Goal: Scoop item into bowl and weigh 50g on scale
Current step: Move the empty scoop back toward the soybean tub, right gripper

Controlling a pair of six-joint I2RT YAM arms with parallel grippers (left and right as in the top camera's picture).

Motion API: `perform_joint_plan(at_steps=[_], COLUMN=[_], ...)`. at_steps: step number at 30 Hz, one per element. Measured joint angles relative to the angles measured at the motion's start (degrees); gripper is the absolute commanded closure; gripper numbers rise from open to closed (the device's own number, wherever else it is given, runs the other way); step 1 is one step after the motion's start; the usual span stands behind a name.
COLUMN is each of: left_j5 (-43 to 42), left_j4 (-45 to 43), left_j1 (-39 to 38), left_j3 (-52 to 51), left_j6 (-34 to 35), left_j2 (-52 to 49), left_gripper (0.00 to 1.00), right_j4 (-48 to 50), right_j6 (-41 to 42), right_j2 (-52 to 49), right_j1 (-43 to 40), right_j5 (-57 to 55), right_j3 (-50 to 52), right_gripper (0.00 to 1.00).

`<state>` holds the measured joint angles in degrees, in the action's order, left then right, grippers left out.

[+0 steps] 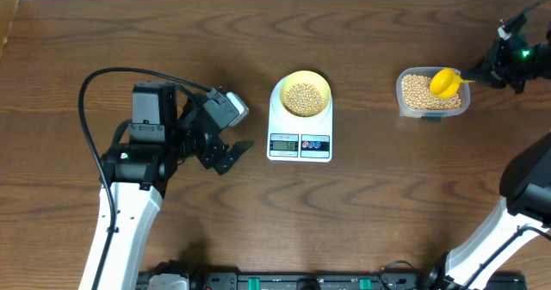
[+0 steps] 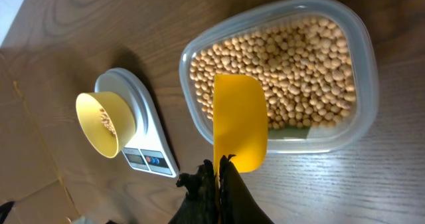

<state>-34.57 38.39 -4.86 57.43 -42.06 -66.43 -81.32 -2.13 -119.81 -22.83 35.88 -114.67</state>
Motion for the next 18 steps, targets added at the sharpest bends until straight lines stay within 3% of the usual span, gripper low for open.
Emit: perform_joint_plan(at_steps=[9,18], left_j5=[0.00,0.00], left_j4=[0.00,0.00], left_j1=[0.00,0.00], left_j3=[0.00,0.00], left_j6=[0.00,0.02], left_j2=[0.00,0.00], left_gripper=[0.04,0.04], right_j4=[0.20,0.92], right_j6=[0.00,0.00], right_j2=[0.00,0.57], right_j1=[3.76,9.66], right_j5=[0.48,0.66], right_j3=[-0.63,-9.88], right_gripper=[0.99,0.99])
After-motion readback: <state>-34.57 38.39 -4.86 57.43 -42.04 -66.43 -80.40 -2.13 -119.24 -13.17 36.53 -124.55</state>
